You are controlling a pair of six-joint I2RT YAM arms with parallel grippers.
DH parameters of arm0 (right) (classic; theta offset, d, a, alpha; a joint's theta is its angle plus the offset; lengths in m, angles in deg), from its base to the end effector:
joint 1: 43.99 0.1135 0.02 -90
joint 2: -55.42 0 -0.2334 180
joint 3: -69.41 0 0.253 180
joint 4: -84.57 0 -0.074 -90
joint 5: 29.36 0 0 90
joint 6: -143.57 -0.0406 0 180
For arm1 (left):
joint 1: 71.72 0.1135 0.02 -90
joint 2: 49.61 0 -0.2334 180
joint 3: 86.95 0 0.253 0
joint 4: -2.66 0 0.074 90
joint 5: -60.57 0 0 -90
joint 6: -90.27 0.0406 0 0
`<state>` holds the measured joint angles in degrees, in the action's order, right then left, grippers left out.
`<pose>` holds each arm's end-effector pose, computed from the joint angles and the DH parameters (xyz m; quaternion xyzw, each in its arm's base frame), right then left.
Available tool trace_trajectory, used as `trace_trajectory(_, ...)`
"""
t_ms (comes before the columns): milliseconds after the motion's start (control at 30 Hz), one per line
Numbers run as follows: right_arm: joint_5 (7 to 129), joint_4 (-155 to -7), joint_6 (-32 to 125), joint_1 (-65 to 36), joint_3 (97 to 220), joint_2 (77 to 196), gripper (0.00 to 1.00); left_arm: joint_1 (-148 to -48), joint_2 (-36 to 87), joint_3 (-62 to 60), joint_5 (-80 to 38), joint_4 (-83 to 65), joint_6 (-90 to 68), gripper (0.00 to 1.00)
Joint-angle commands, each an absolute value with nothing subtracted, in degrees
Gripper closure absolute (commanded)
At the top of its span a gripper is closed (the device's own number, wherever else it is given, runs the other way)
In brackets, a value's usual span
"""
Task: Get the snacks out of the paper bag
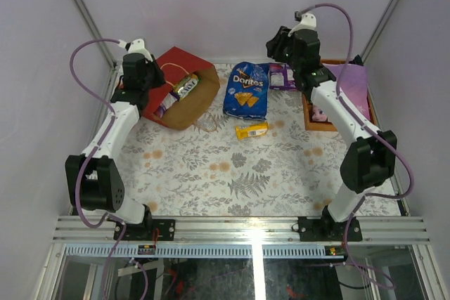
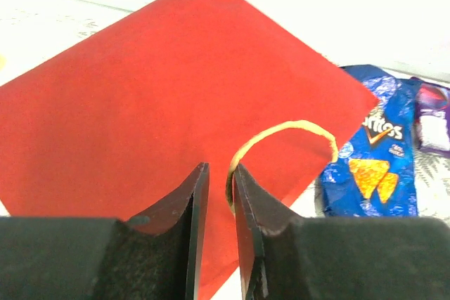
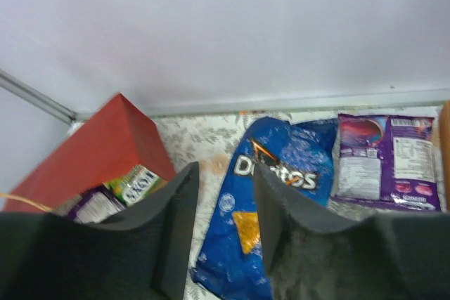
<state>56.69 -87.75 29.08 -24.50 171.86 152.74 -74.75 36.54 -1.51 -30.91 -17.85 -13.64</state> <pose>0.3932 0.1362 0.3625 0.0553 0.7205 0.2356 0.6499 0.3637 -0.0182 0.3018 -0.0855 0.8207 -0.0726 0.5602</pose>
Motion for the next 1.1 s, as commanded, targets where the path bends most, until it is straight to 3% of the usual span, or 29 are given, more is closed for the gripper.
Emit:
trace_trajectory(0, 57.5, -76.1, 28.3, -24.4, 176.4, 152.8, 0.48, -75.5, 35.5, -0.7, -30.5, -14.4, -19.6, 0.8)
trace_trajectory(133, 57.6, -81.4, 24.3, -23.6, 155.9, 138.7, 0.37, -75.5, 31.5, -6.4, -31.2, -12.0, -22.9, 0.8)
trace_trajectory(233, 56.3, -83.0, 20.1, -23.5, 142.1, 129.4, 0.35, -75.5, 30.9, -5.9, -31.1, -12.9, -24.5, 0.8)
trace_trajectory(367, 59.8, -80.3, 17.9, -23.1, 132.5, 123.5, 0.3, -75.6, 32.5, -0.8, -26.8, -16.8, -25.8, 0.81)
trace_trajectory(500, 59.8, -84.2, 16.6, -23.1, 123.0, 120.1, 0.24, -77.4, 30.6, -3.6, -28.6, -16.2, -25.5, 0.81)
trace_trajectory(633, 61.7, -87.6, 17.3, -23.1, 121.1, 122.1, 0.21, -80.2, 31.4, -2.3, -30.2, -19.0, -23.7, 0.8)
trace_trajectory(1067, 69.6, -96.3, 18.8, -23.1, 128.6, 143.2, 0.32, -83.3, 33.1, 2.2, -33.5, -23.6, -20.3, 0.8)
